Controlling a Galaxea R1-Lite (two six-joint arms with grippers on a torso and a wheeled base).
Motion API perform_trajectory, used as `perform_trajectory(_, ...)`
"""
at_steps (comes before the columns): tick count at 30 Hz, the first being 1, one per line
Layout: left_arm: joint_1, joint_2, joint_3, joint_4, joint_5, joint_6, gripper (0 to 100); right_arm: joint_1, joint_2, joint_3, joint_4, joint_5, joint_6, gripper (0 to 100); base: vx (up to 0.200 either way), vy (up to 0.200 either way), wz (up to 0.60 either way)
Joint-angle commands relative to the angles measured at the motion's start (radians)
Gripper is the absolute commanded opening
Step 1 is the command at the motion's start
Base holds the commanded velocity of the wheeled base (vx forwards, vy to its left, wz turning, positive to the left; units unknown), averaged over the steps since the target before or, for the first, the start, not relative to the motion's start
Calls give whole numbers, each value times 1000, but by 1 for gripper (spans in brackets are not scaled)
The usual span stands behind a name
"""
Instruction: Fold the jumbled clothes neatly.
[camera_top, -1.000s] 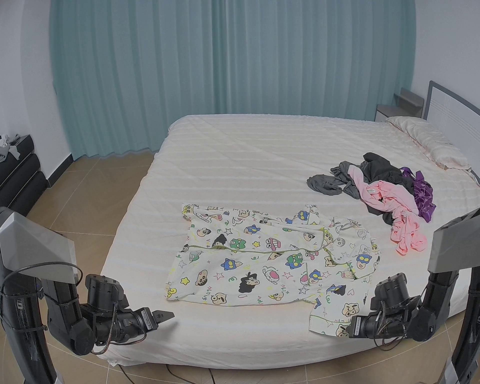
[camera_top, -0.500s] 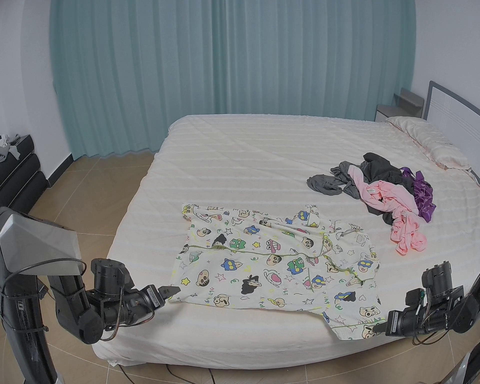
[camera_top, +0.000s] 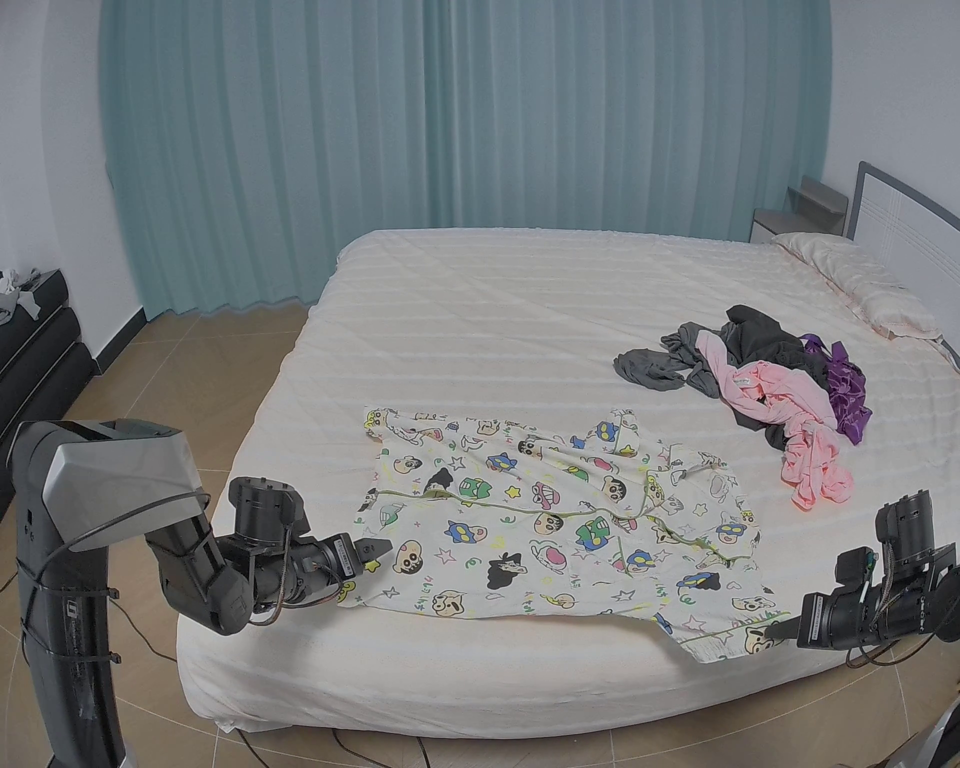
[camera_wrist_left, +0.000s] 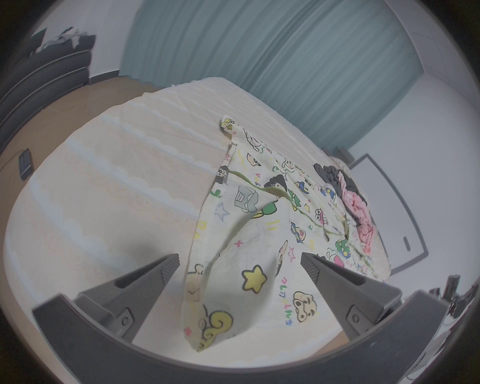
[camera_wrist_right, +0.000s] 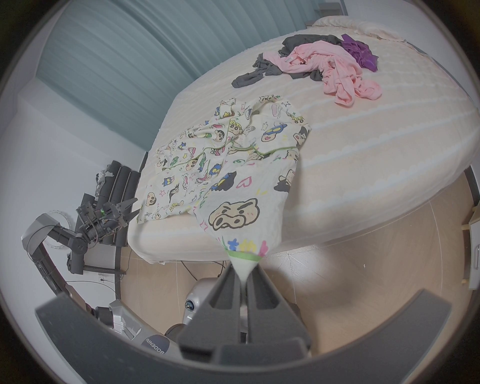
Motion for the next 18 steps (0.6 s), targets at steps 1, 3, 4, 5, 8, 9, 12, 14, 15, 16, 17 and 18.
perform_trajectory(1, -4, 55, -65, 35, -1, 28, 100, 2, 12, -9, -2, 1, -2, 0, 0, 0, 0)
perform_trajectory(3, -4, 56, -72, 38, -1, 30, 100, 0, 13, -9, -2, 1, -2, 0, 0, 0, 0)
perform_trajectory(4, -4, 56, -72, 38, -1, 30, 100, 0, 13, -9, -2, 1, -2, 0, 0, 0, 0)
perform_trajectory(5, -8, 55, -75, 37, -3, 30, 100, 0, 30, -7, -4, 0, -2, 0, 0, 0, 0)
perform_trajectory(8, -16, 50, -73, 35, -3, 30, 0, 0, 47, -6, -5, 0, -3, 0, 0, 0, 0)
perform_trajectory(9, -16, 50, -73, 35, -3, 31, 0, 0, 49, -6, -5, 0, -3, 0, 0, 0, 0)
perform_trajectory(12, -14, 49, -73, 32, 4, 37, 0, 0, 61, -7, -5, 0, -3, 0, 0, 0, 0)
perform_trajectory(14, -10, 47, -72, 32, 4, 47, 0, 0, 66, -7, -5, -2, -3, 0, 0, 0, 0)
perform_trajectory(15, -8, 47, -70, 32, 4, 50, 0, 0, 66, -7, -7, -2, -3, 0, 0, 0, 0)
perform_trajectory(16, -5, 47, -70, 32, 5, 64, 0, 0, 67, -7, -7, -2, -5, 0, 0, 0, 0)
perform_trajectory(17, 0, 47, -73, 32, 7, 73, 0, 0, 69, -7, -7, -2, -5, 0, 0, 0, 0)
perform_trajectory(18, 4, 47, -75, 32, 8, 82, 0, 0, 69, -7, -7, -2, -5, 0, 0, 0, 0)
